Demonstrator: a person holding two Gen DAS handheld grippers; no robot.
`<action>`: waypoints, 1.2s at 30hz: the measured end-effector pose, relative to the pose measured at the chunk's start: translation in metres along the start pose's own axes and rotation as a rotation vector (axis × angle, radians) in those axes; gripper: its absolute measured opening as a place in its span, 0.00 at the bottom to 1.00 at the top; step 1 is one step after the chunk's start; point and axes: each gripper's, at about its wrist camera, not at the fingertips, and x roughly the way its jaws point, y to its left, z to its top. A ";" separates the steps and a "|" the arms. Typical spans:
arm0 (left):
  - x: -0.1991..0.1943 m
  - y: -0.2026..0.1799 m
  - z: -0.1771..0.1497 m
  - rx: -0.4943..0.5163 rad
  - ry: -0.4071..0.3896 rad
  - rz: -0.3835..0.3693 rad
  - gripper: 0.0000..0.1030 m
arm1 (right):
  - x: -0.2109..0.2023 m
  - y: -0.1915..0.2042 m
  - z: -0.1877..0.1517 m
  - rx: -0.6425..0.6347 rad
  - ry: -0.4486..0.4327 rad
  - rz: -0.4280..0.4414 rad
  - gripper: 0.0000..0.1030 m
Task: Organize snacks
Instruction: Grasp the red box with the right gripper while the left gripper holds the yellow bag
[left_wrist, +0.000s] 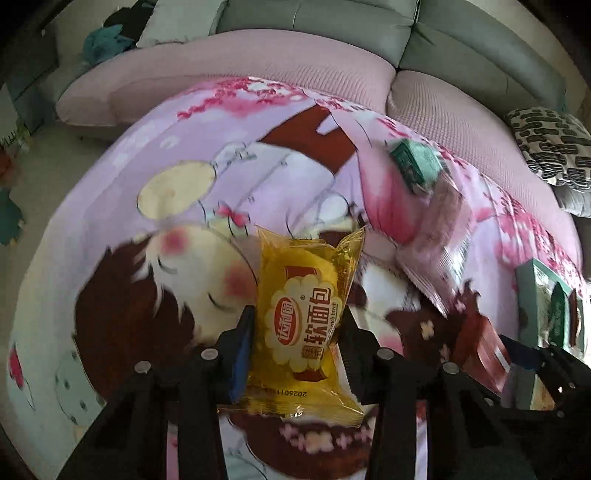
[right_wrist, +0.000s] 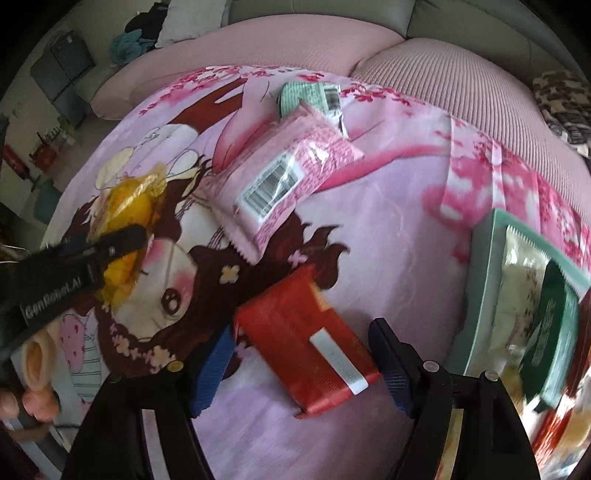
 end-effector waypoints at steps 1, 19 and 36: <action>-0.001 -0.002 -0.004 0.003 0.001 -0.005 0.43 | -0.001 0.002 -0.003 -0.004 0.002 0.003 0.75; -0.002 -0.016 -0.015 0.051 -0.012 -0.026 0.43 | -0.013 0.006 -0.032 0.112 -0.065 0.003 0.52; 0.000 -0.021 -0.016 0.051 -0.021 0.013 0.42 | -0.022 0.021 -0.056 0.144 -0.203 -0.102 0.41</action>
